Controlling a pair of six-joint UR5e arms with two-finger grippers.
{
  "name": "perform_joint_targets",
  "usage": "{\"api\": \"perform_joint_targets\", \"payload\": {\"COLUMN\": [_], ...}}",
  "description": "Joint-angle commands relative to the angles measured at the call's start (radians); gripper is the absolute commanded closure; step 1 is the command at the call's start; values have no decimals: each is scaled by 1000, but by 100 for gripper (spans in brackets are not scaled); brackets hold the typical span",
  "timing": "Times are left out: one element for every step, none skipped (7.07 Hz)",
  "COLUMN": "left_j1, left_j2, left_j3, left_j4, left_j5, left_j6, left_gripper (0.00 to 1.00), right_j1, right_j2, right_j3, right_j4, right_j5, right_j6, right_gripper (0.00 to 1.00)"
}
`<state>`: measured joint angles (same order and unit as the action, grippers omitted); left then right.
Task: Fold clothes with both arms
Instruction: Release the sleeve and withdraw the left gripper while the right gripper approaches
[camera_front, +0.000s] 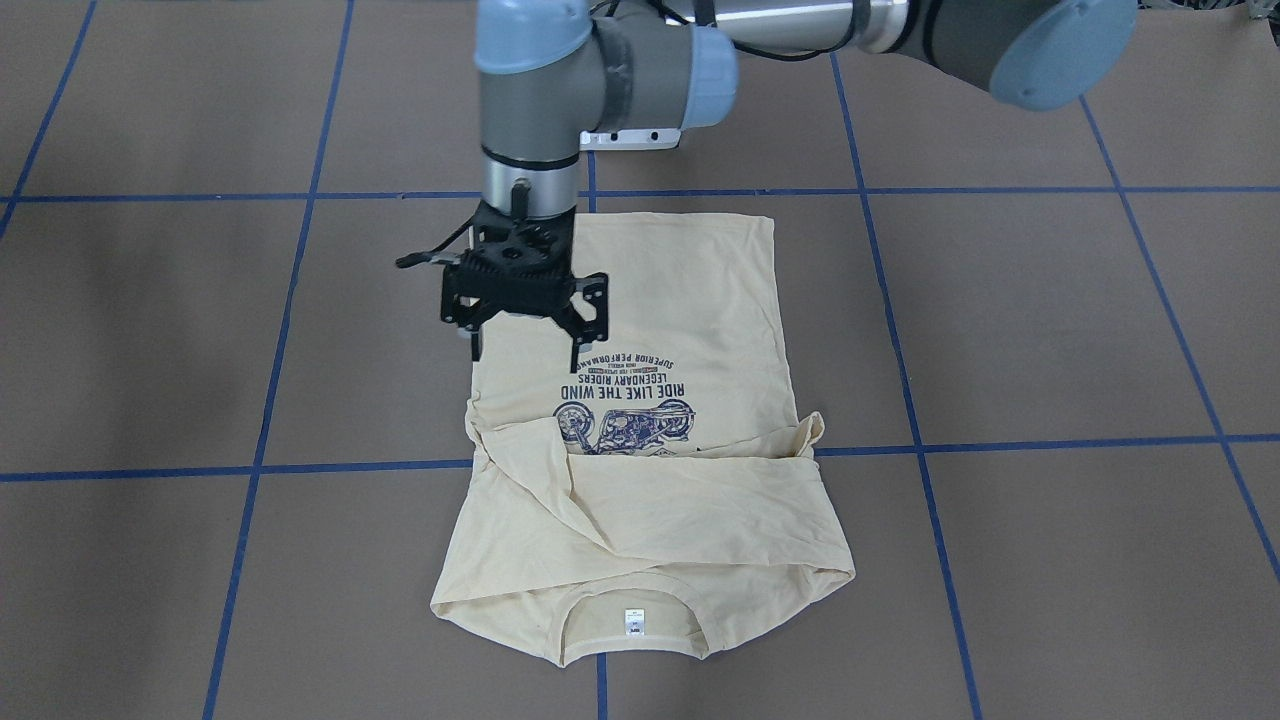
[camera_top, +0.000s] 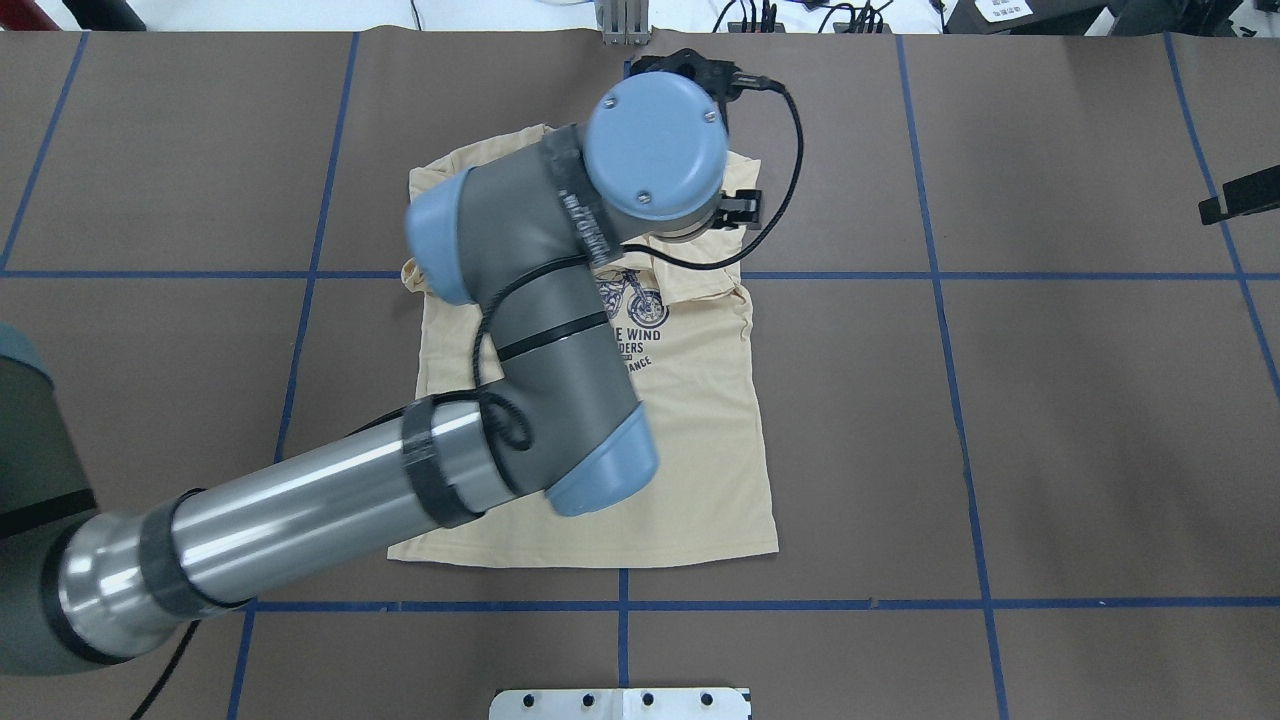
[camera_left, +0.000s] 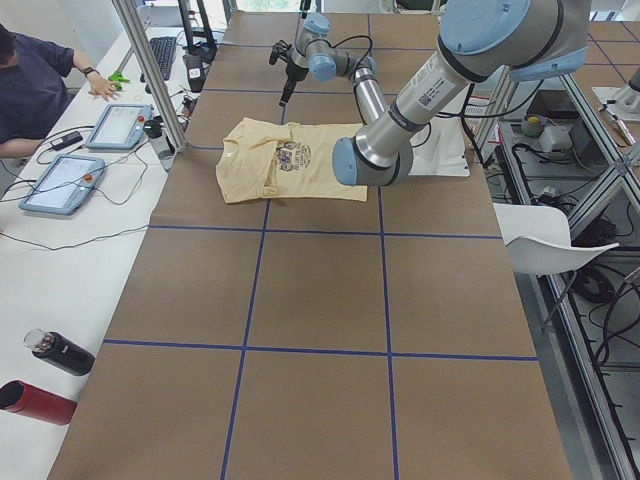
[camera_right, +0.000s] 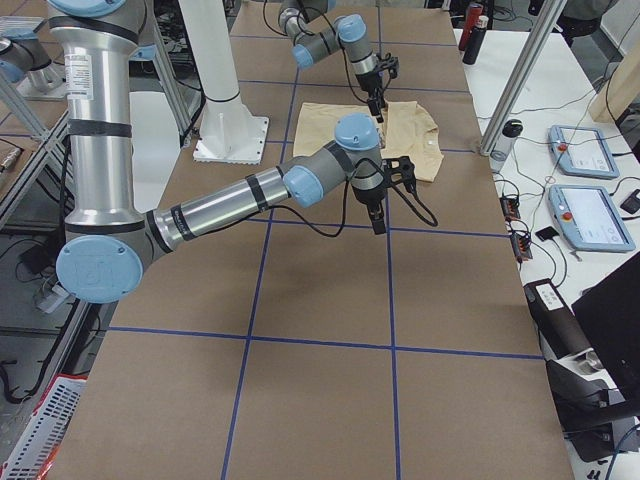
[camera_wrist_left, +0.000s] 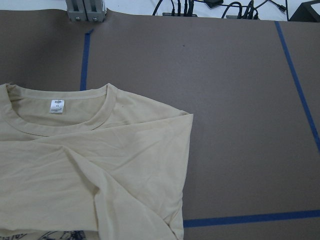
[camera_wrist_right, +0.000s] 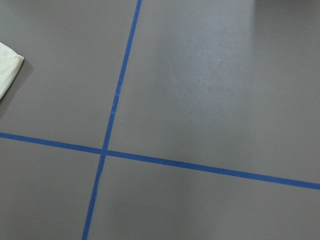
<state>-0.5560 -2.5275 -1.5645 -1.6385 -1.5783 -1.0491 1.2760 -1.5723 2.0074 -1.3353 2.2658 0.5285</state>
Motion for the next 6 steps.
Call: {"api": "perform_joint_targets", "payload": {"left_j1": [-15,-19,-19,-18,-16,-7], "left_j2": [313,440,534,600,672,784], "left_j3": [-394,-520,-587,-610,-609,-598], "left_j4": [57,52,45,22,-53,-190], "left_j5": [-3,-6,-8,-15,-15,-12], "left_j6": [134,164,164,161,150,146], "left_gripper": [0,0,0,0,0,0], "right_j1": [-137,-247,-403,-540,-655,-766], "right_j2": [9,6,-2,-3,-6,-11], "right_j3": [113,181,236,266,278,283], "right_j4": [-1,-1,-2,-4,-5,-5], "right_j5": [-79,-153,-295,-418,-524,-630], "right_j6": [234,378,528,648,733,805], "right_gripper": [0,0,0,0,0,0]}}
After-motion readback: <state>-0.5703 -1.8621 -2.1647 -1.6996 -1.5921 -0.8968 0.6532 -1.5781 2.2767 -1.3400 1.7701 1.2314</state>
